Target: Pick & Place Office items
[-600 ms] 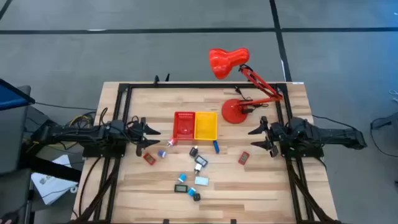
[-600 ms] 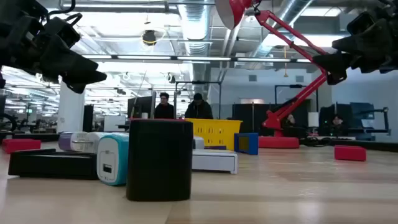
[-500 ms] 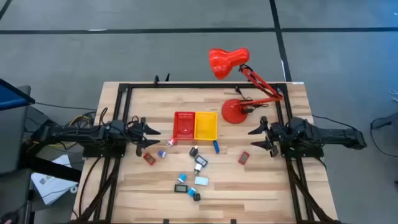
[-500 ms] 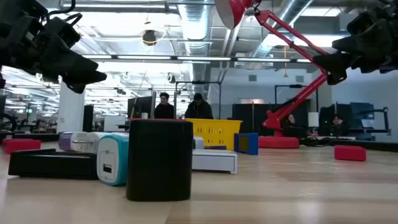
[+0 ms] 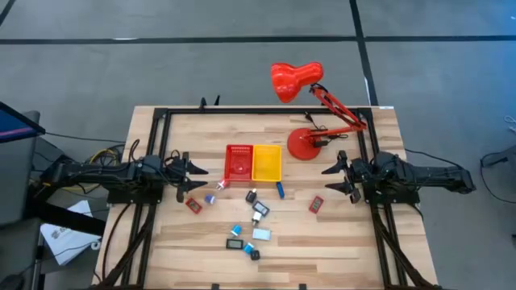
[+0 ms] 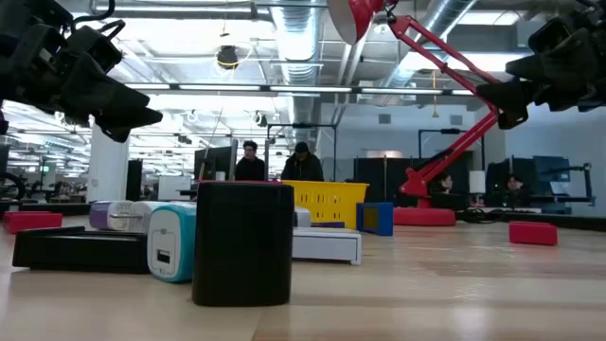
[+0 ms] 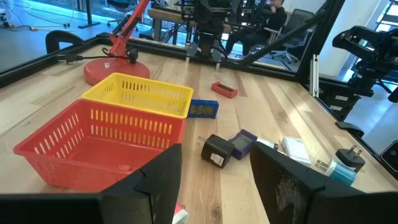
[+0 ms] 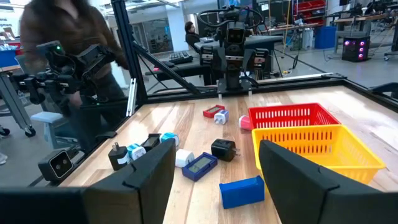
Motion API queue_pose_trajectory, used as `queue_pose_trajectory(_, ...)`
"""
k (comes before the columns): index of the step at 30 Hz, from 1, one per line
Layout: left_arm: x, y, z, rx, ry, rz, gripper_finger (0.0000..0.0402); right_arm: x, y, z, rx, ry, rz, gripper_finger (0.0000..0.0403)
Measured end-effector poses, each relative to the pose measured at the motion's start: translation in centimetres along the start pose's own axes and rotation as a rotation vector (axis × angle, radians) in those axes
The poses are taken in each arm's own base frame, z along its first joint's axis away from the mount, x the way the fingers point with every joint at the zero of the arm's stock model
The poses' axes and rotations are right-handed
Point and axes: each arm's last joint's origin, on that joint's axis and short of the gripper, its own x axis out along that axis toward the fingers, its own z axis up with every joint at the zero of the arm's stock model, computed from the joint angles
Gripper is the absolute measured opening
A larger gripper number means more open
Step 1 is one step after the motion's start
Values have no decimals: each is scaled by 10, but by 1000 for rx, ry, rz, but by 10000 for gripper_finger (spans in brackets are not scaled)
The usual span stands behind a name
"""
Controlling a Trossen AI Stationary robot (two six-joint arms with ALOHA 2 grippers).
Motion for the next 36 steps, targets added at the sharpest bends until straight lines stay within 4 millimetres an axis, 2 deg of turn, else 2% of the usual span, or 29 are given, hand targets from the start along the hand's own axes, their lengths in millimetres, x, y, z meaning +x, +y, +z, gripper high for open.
queue_pose_trajectory(21, 0, 0, 0, 4, -1, 1, 186, 0, 0, 0, 0, 0, 0, 225)
queue_pose_trajectory(25, 0, 0, 3, 74, -35, 11, 186, 0, 0, 0, 0, 0, 0, 225)
queue_pose_trajectory(36, 0, -1, 7, 76, -80, 8, 186, 0, 0, 0, 0, 1, 0, 225)
